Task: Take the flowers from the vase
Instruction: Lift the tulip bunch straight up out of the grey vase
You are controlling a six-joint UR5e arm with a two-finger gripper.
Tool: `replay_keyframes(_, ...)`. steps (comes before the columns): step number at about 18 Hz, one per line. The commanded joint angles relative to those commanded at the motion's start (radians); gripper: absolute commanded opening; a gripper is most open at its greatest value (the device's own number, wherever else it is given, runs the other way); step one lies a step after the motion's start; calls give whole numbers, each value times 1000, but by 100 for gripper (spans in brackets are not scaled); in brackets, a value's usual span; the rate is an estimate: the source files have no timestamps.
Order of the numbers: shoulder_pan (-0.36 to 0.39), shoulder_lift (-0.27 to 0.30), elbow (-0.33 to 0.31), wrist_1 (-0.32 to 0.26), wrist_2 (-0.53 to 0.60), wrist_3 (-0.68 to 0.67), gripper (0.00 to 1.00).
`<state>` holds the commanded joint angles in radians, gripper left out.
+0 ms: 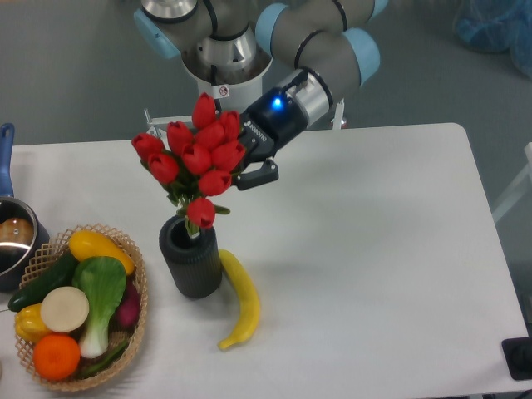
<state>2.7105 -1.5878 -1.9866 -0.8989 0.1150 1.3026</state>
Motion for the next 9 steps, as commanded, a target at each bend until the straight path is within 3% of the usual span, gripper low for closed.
replay_keyframes(9, 14, 31, 28, 0, -3, -90, 41)
